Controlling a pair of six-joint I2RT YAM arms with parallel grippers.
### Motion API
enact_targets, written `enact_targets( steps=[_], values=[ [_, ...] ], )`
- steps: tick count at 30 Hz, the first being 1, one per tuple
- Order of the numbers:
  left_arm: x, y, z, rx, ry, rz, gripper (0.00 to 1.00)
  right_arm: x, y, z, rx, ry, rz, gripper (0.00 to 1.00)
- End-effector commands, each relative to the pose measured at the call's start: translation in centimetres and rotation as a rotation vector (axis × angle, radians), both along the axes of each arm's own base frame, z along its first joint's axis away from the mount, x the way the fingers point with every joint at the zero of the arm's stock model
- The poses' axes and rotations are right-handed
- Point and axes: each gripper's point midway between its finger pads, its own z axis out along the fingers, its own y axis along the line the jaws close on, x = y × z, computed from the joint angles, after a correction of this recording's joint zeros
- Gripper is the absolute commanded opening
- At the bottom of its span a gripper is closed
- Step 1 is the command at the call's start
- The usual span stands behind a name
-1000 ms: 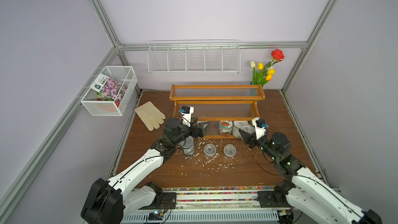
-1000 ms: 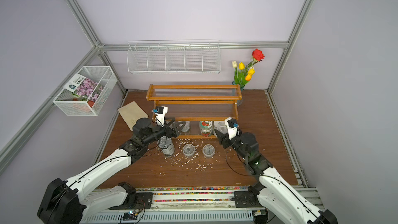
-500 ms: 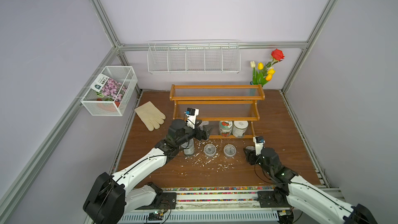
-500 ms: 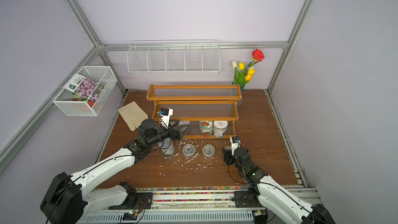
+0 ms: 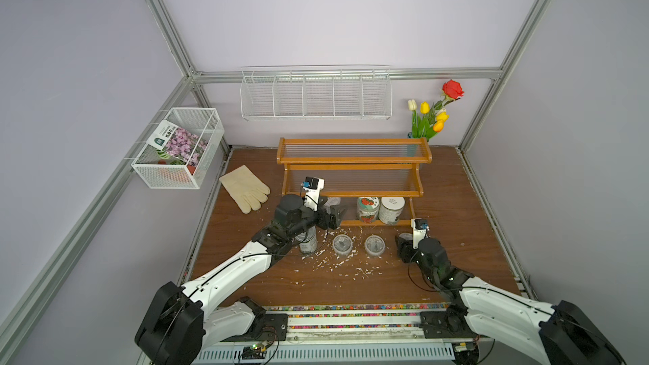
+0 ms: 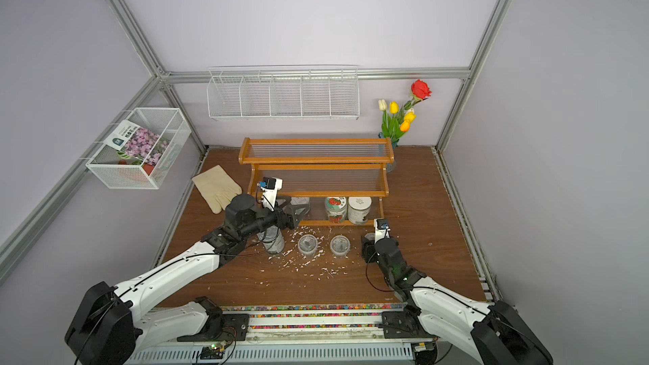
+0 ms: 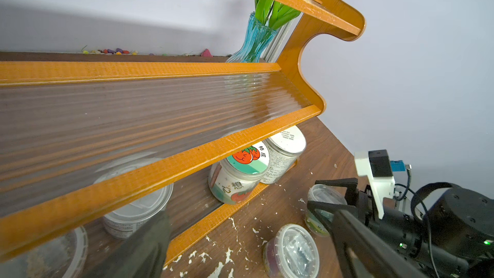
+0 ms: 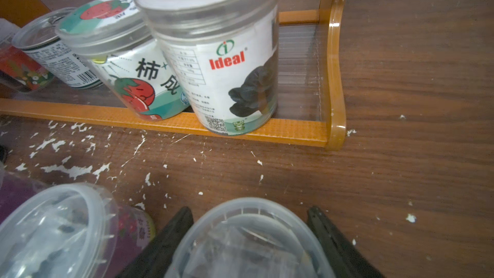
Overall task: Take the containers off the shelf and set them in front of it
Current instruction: Place the container at the center of the board.
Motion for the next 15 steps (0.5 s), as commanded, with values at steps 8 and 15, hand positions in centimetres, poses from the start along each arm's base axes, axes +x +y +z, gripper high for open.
enact_targets(
  steps=[8,15],
  values=[
    [0.4,2.2,-2.5,0.136,0.032,0.102,0.98,0.5,0.1,1.0,-0.017,-0.045,-0.020,0.85],
    [1.1,4.4,-4.5,0.262,0.105,0.213,0.97,0.7,-0.7,3.6,-0.044,-0.089,-0.048,0.94]
  ],
)
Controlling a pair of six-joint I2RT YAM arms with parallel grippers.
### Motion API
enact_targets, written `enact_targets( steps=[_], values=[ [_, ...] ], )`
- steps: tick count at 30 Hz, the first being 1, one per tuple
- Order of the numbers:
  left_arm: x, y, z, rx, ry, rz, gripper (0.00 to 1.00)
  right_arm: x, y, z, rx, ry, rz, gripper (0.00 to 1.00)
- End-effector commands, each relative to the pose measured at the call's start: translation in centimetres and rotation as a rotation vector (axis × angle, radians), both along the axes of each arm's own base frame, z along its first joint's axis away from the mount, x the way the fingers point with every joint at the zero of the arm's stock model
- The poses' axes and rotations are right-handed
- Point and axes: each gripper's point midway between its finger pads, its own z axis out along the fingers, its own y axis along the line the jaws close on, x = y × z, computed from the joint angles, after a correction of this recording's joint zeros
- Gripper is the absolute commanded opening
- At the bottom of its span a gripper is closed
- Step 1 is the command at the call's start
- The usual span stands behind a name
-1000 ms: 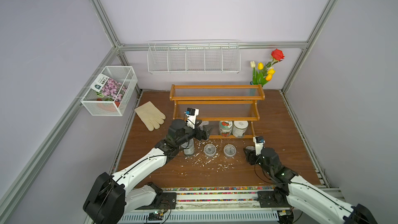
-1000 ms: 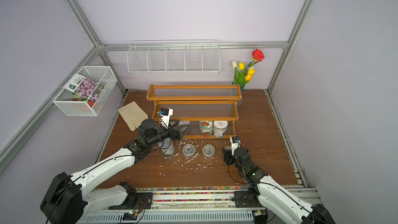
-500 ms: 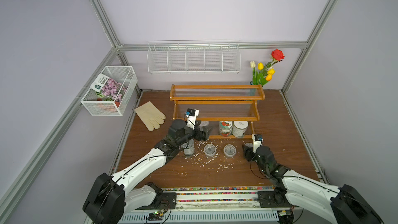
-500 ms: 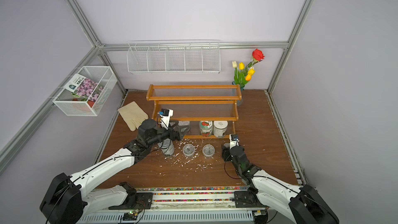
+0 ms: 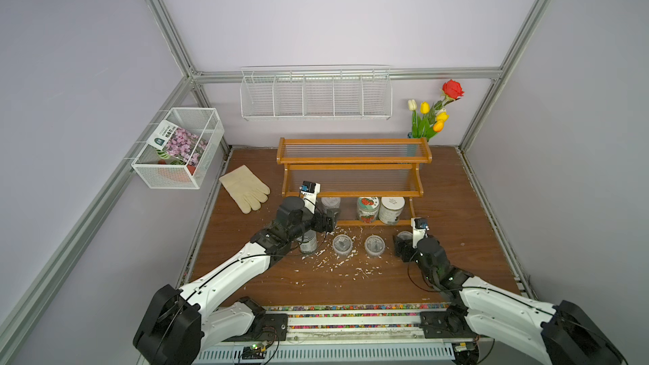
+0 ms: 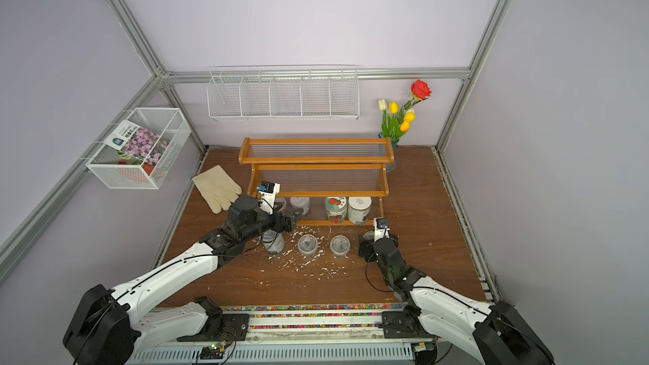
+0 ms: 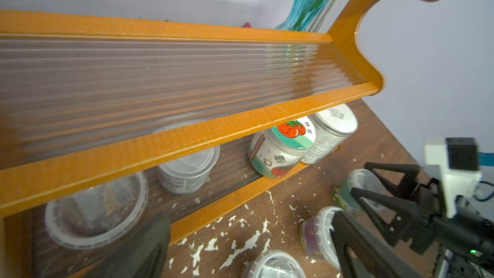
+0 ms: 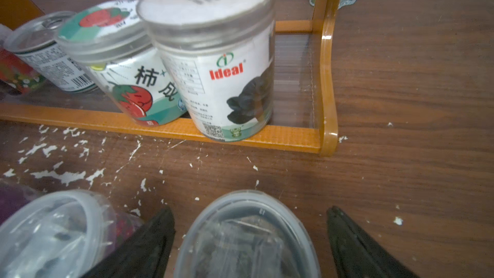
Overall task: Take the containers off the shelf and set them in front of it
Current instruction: 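Place the container at the center of the board, then pick up a container from the shelf.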
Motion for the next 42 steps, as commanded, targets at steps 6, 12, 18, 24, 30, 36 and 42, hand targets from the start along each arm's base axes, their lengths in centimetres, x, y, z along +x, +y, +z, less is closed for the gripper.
enact_targets(
  steps=[6,12,18,24,30,36,42],
  values=[
    [1.7,4.7,-1.6,0.177,0.093,0.217,0.96,0.2,-1.8,5.5,-0.052,-0.123,-0.057,0.96],
    [2.4,5.8,-2.7,0.229,0.168,0.238,0.96,0.5,-1.9,6.8,-0.052,-0.133,-0.052,0.97],
    [2.8,6.3,-4.2,0.260,0.238,0.251,0.96,0.7,-1.6,7.5,-0.057,-0.142,-0.035,0.97],
    [3.4,6.3,-6.1,0.321,0.277,0.223,0.96,0.6,-1.8,7.6,-0.054,-0.142,-0.039,0.98],
    [4.7,6.3,-6.3,0.335,0.272,0.233,0.95,0.6,-2.0,7.4,-0.047,-0.137,-0.044,0.98],
    [5.6,6.1,-7.1,0.356,0.288,0.250,0.96,0.6,-2.2,7.5,-0.044,-0.137,-0.052,0.98],
    [6.4,6.6,-8.2,0.406,0.297,0.272,0.96,0.6,-2.3,7.5,-0.037,-0.136,-0.055,0.98]
  ],
)
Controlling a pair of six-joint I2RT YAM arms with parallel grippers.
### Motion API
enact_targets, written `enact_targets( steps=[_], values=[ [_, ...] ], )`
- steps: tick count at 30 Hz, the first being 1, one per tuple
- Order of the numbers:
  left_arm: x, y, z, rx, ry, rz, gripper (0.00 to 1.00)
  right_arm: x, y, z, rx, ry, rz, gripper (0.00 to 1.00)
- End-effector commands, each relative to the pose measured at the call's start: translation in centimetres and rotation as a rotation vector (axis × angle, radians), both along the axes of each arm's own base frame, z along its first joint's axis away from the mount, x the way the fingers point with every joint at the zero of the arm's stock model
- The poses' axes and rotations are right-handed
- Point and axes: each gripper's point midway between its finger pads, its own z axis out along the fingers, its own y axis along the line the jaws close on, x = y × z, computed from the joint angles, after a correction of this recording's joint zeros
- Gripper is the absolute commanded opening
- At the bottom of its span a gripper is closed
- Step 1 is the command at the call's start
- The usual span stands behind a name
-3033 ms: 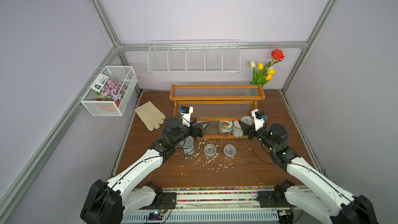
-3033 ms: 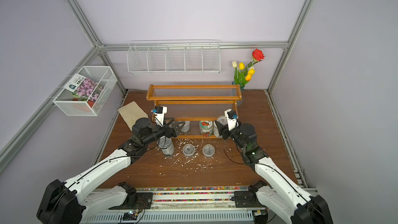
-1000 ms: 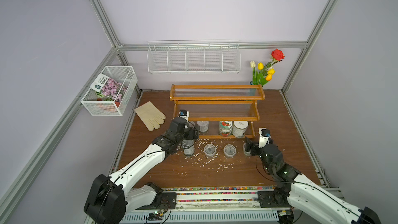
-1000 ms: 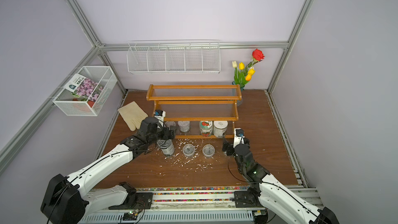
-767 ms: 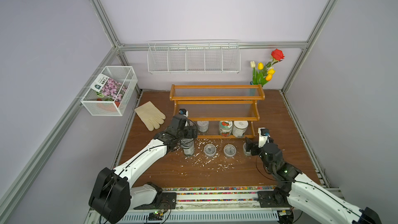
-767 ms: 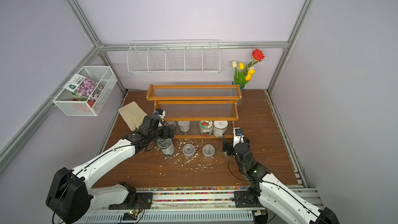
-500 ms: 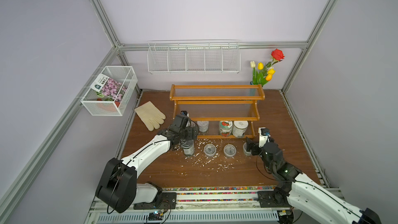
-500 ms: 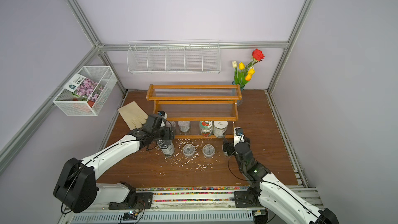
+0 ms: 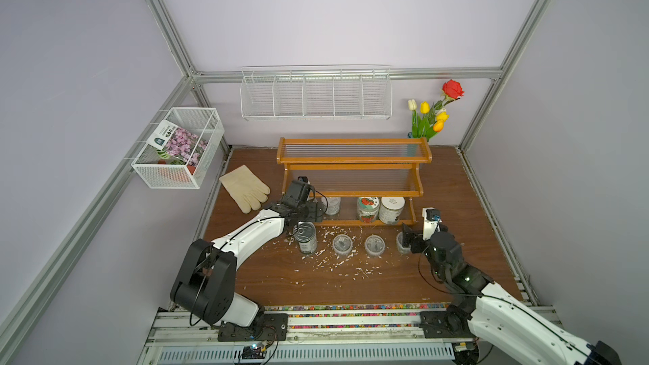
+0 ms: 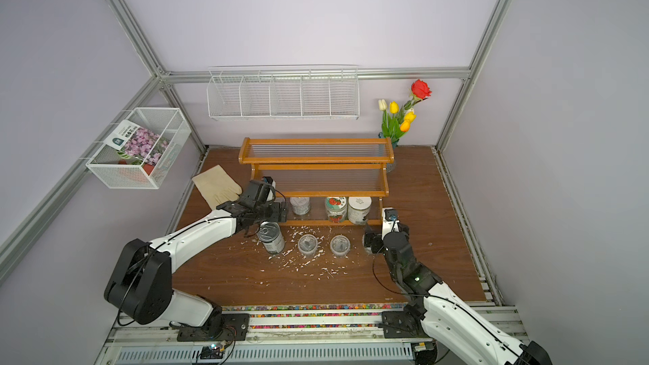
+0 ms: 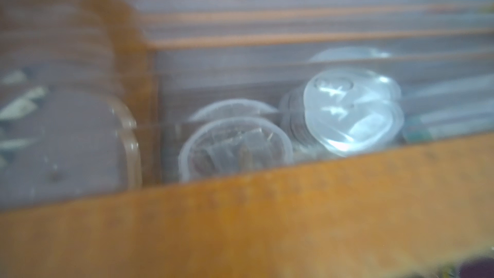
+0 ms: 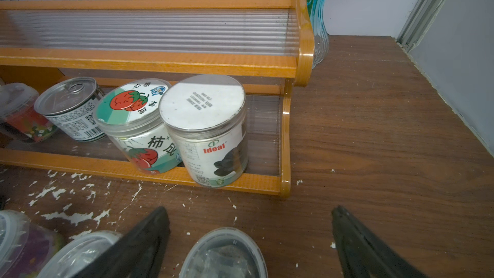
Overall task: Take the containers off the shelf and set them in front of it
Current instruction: 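Pick up a container from the shelf.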
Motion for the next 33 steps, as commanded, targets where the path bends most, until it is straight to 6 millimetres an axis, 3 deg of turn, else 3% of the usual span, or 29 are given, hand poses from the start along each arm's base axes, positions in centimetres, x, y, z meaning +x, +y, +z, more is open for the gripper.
enact_targets(
  steps=[1,17,33],
  values=[
    [1.1,0.3,0.3,0.039,-0.025,0.007,0.96,0.2,-0.1,1.0,0.019,-0.021,-0.004,0.98],
    [2.7,-0.5,-0.5,0.071,-0.022,-0.025,0.94,0.1,-0.4,1.0,0.030,-0.017,-0.012,0.97],
    [2.2,-0.1,2.9,0.023,-0.108,-0.010,0.93,0.2,-0.4,0.7,0.037,-0.011,-0.008,0.97]
  ],
)
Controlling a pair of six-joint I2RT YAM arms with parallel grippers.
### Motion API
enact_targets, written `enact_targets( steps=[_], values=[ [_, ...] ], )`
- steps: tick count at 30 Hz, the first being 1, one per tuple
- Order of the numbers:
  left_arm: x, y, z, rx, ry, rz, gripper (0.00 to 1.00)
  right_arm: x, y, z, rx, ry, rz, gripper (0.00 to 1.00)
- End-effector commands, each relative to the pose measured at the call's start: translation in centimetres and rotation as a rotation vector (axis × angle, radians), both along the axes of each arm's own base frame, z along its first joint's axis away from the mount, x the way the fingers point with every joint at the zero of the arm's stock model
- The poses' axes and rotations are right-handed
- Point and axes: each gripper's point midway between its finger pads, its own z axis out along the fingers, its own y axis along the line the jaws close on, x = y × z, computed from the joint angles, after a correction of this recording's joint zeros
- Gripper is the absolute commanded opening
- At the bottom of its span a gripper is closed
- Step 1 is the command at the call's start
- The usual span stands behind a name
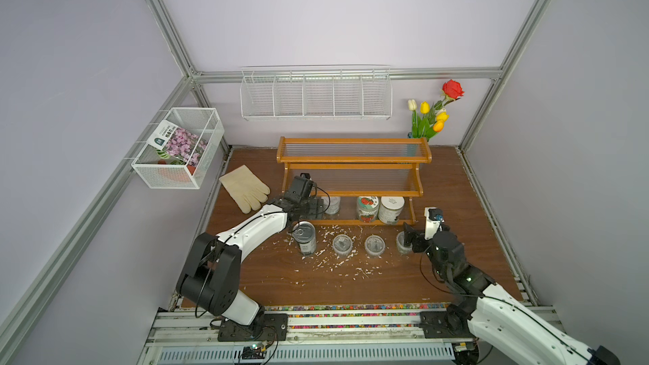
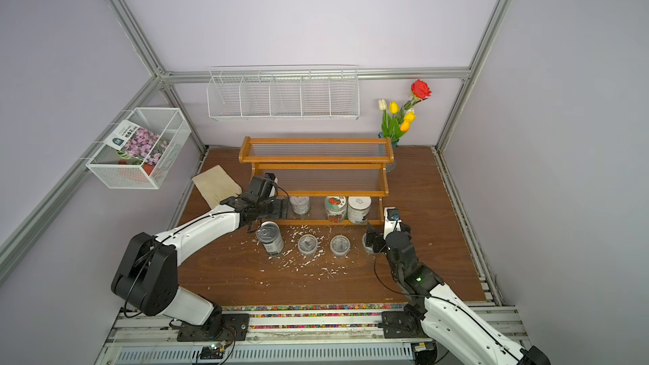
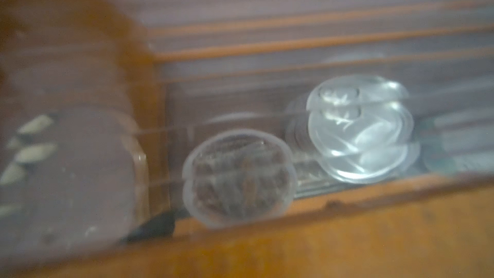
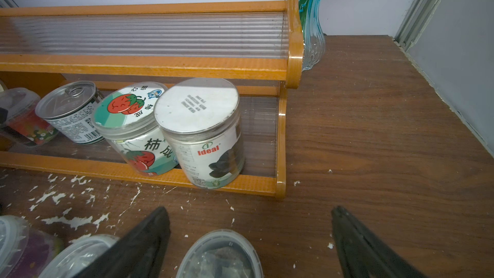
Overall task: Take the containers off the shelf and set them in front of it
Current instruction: 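Pick up a container from the shelf.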
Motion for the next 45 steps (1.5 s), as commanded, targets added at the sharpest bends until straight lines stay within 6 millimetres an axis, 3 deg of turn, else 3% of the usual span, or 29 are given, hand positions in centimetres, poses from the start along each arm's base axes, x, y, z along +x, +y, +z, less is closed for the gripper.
enact_targets(
  steps=[1,8,16,26,30,33,39,45],
  values=[
    [0.8,0.1,1.9,-0.019,-0.070,0.004,0.93,0.1,0.0,0.5,0.021,-0.008,-0.002,0.97],
    [1.0,-0.6,-0.1,0.006,-0.011,-0.032,0.92,0.1,0.0,0.5,0.024,-0.007,-0.004,0.97],
    [1.1,0.2,-2.3,0.054,-0.012,-0.031,0.92,0.2,0.1,0.2,0.025,0.002,0.000,0.97],
    [3.2,0.3,-1.0,0.018,-0.153,0.010,0.92,0.0,0.1,0.0,0.031,0.003,0.003,0.97],
    [3.3,0.3,-1.9,0.029,-0.153,0.008,0.91,0.0,0.2,-0.1,0.030,0.006,0.005,0.97],
    [3.2,0.1,-2.3,0.020,-0.153,-0.005,0.87,0.0,0.2,-0.1,0.029,0.007,0.005,0.96],
    [2.8,0.1,-1.8,0.009,-0.154,-0.015,0.66,0.0,0.2,-0.1,0.031,0.008,0.004,0.96],
    [1.9,0.3,-1.0,0.009,-0.143,-0.023,0.64,0.0,0.2,-0.1,0.031,0.007,0.007,0.96]
  ],
)
